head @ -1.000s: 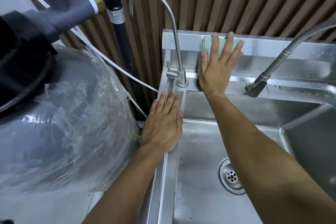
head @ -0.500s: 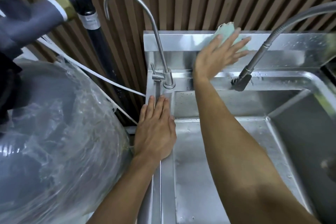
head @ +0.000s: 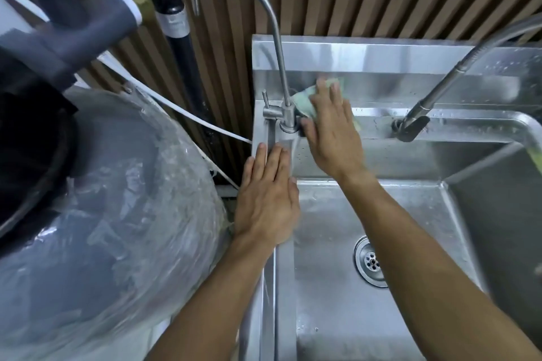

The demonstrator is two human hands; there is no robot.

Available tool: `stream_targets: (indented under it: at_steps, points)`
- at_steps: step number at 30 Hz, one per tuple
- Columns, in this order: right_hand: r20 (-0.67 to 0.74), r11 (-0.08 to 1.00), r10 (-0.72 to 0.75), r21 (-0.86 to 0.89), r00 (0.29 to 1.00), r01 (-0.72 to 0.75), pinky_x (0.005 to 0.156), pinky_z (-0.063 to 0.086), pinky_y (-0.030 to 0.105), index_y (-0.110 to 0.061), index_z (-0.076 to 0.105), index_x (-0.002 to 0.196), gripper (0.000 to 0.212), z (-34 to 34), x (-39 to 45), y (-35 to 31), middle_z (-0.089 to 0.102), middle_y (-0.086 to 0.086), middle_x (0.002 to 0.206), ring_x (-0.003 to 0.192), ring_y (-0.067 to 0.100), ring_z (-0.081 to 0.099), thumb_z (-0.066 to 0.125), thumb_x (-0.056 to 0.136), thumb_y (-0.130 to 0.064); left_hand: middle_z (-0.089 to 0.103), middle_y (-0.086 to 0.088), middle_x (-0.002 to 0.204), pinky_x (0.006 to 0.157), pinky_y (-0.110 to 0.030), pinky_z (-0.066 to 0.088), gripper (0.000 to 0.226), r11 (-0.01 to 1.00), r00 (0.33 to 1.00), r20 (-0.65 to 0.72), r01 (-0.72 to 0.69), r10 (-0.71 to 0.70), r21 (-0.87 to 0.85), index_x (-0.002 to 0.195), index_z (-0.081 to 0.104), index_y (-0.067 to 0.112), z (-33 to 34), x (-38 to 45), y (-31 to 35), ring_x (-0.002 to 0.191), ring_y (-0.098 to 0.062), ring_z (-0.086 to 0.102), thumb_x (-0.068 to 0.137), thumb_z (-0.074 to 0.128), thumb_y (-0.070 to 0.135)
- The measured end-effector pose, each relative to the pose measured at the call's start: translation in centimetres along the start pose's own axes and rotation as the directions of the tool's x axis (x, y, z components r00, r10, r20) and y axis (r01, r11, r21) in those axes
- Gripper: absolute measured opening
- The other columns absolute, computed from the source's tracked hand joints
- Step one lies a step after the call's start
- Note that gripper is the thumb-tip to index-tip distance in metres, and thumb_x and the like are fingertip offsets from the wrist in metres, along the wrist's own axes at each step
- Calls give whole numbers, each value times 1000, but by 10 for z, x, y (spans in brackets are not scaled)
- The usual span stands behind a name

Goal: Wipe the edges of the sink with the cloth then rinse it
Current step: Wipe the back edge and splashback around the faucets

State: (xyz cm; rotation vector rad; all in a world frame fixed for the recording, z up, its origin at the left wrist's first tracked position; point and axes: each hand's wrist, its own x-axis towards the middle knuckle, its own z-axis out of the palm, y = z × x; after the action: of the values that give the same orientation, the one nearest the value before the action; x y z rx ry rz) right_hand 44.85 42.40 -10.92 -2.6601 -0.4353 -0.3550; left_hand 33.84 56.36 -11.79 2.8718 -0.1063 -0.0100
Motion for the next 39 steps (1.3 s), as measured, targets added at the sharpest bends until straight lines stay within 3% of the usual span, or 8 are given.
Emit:
stream_targets:
  at_steps: [5, 11, 17, 20, 24, 29, 35, 39]
  points:
    - [60, 982, 58, -184, 996, -46, 127, 16, 46, -21, 40, 157, 50, 13, -12, 7, 31, -3, 167, 157, 25, 22, 31, 112, -41, 6, 1, 174, 130, -41, -3, 59, 1000, 1000, 2, 4, -4, -13, 165, 9, 15, 1, 0, -1, 160, -21, -6, 109, 20, 34]
    - [-55, 900, 372, -221, 926, -375, 124, 16, 53, -20, 34, 160, 53, 10, -17, 11, 28, 4, 169, 154, 35, 26, 30, 111, -38, 6, 0, 173, 130, -42, -2, 60, 1000, 1000, 10, 1, -1, 11, 165, 9, 15, 0, -2, 1, 160, -21, -7, 109, 16, 35]
    - [78, 961, 13, -277, 997, 9, 114, 32, 50, -26, 52, 149, 49, 0, -13, 21, 48, -3, 158, 133, 40, 48, 36, 108, -47, 6, 0, 173, 130, -39, -6, 63, 999, 1000, 15, 10, -11, 48, 165, 12, 15, -1, -2, 2, 160, -21, -5, 107, 9, 38]
    - [32, 963, 113, -248, 993, -102, 125, 15, 52, -26, 51, 151, 49, -8, -21, 55, 42, 2, 162, 153, 41, 27, 37, 109, -46, 6, 0, 173, 130, -39, -7, 65, 998, 1000, 18, 6, -7, 59, 165, 11, 15, -3, -2, 2, 160, -21, -6, 105, 6, 40]
    - [-93, 926, 367, -56, 925, -373, 124, 20, 54, -23, 50, 152, 47, 19, -23, 0, 39, 1, 164, 154, 41, 23, 40, 109, -39, 5, 0, 173, 130, -39, -5, 64, 999, 1000, 23, 13, -14, 51, 165, 10, 15, -3, -1, 2, 160, -20, -6, 106, 7, 39]
    - [5, 983, 93, -162, 996, -91, 114, 33, 47, -26, 53, 149, 48, 13, -25, 17, 50, -4, 156, 146, 39, 40, 43, 107, -47, 5, 0, 174, 130, -39, -5, 60, 999, 999, 22, 23, -24, 40, 165, 12, 14, -3, 0, 2, 160, -20, -5, 109, 16, 36]
    - [-113, 842, 528, -63, 842, -537, 126, 9, 56, -23, 33, 160, 57, 10, -21, 34, 15, 10, 172, 157, 41, 9, 40, 108, -44, 6, -1, 173, 130, -41, -3, 60, 999, 1000, 16, 14, -15, 51, 165, 11, 14, -4, -2, 2, 160, -22, -4, 110, 16, 36]
    - [-11, 925, 380, -34, 925, -380, 125, 15, 55, -18, 41, 156, 49, 25, -2, -9, 28, 8, 168, 151, 46, 21, 43, 108, -29, 7, -1, 174, 130, -41, -3, 59, 998, 1000, 4, 20, -20, 56, 165, 12, 13, -2, -1, 3, 160, -22, -5, 110, 17, 35]
